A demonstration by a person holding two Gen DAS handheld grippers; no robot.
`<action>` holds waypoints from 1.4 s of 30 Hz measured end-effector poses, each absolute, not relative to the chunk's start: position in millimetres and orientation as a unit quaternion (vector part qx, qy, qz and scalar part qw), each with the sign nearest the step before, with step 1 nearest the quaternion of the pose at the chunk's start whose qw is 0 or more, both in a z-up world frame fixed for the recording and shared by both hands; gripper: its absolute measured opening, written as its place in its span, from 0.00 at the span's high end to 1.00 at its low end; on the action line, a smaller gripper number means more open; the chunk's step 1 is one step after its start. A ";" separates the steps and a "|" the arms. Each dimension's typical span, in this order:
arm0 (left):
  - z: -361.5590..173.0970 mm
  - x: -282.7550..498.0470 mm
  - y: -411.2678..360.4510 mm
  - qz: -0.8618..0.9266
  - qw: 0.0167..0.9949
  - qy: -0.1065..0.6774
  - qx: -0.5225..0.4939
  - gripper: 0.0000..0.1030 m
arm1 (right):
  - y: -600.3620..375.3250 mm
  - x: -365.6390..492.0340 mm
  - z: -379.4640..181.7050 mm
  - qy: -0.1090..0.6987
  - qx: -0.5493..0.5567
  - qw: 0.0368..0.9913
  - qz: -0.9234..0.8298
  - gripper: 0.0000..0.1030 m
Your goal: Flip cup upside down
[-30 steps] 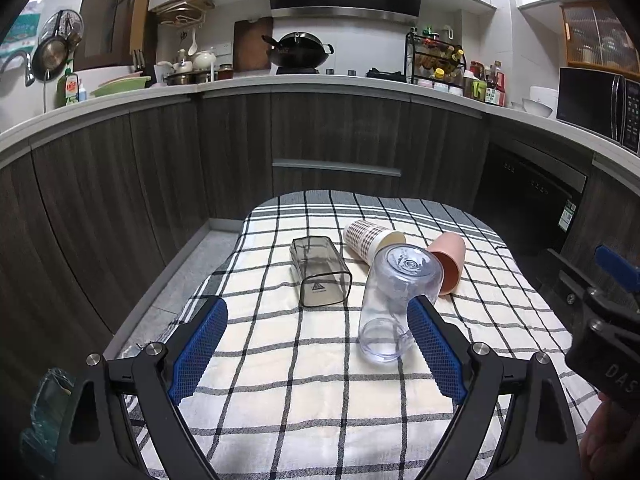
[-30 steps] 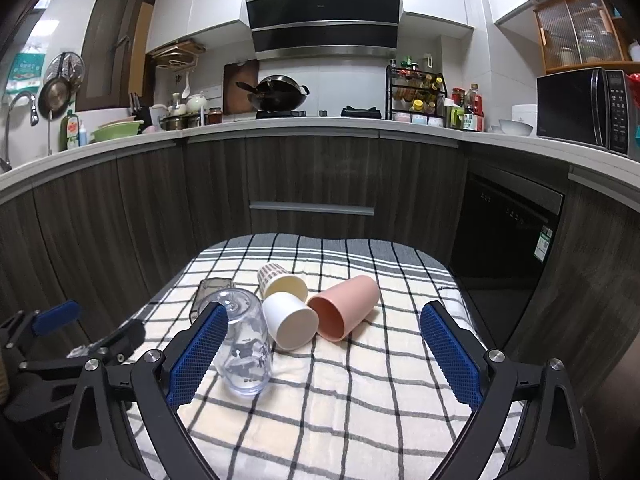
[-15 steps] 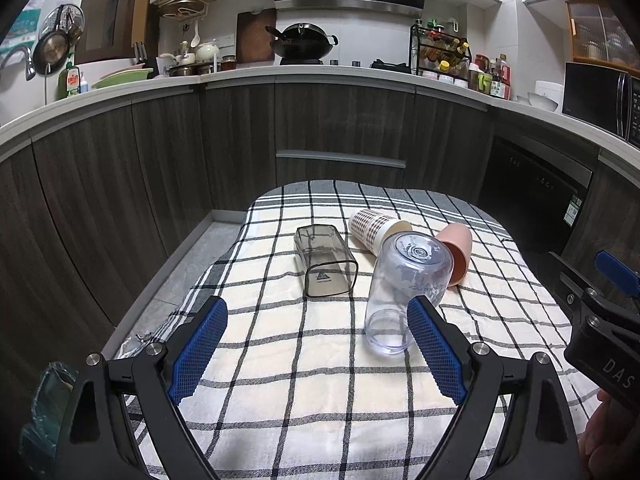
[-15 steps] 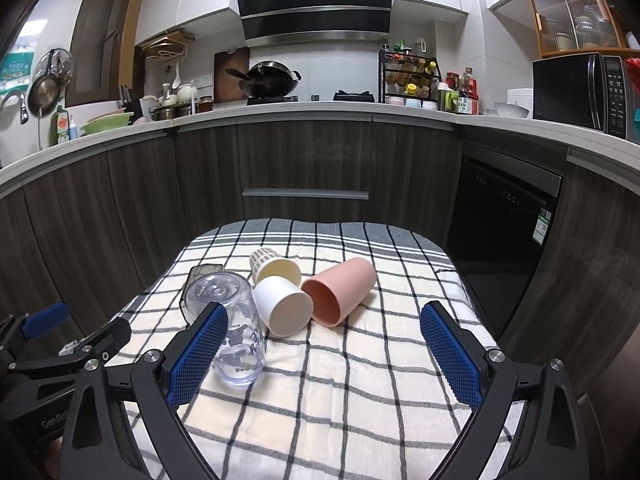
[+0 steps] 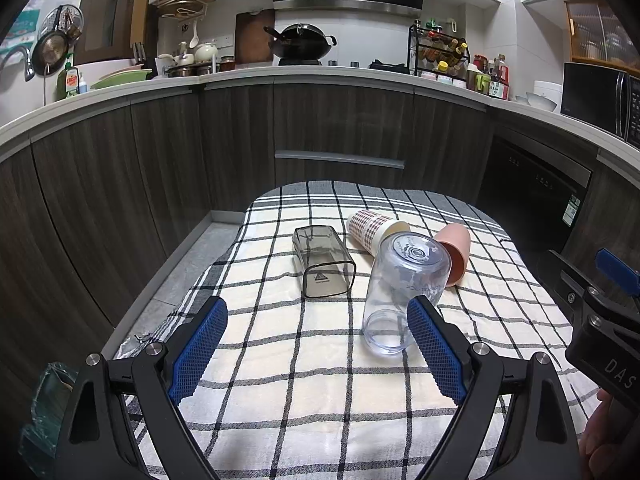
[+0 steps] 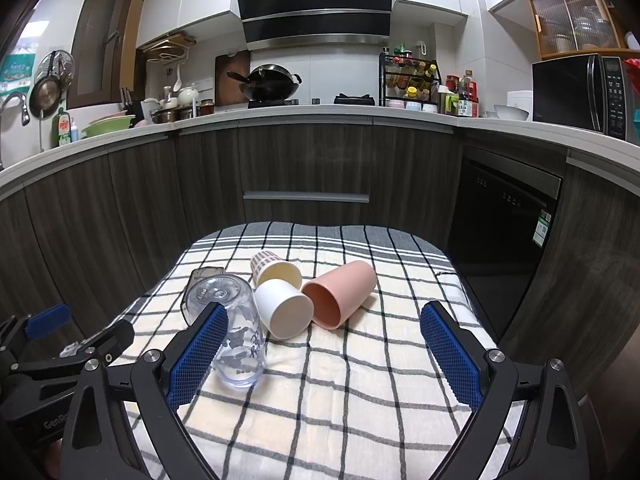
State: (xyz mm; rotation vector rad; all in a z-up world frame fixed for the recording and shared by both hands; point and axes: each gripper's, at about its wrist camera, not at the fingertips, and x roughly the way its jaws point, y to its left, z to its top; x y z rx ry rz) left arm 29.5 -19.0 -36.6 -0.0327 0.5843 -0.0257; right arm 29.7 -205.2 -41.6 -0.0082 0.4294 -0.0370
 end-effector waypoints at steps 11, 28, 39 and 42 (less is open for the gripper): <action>-36.3 29.3 -19.4 -0.013 0.957 0.288 -0.016 0.11 | -203.2 29.6 -38.9 0.212 -0.005 0.977 -0.017 0.06; -33.6 30.3 -15.7 -0.001 0.959 0.283 -0.014 0.00 | -205.5 28.6 -36.8 0.207 -0.001 0.978 -0.021 0.02; -34.1 31.3 -14.7 0.007 0.959 0.283 -0.010 0.00 | -207.8 29.7 -37.7 0.208 0.003 0.978 -0.022 0.01; -34.0 31.3 -14.4 0.007 0.959 0.283 -0.010 0.00 | -207.7 29.7 -37.7 0.208 0.004 0.978 -0.022 0.01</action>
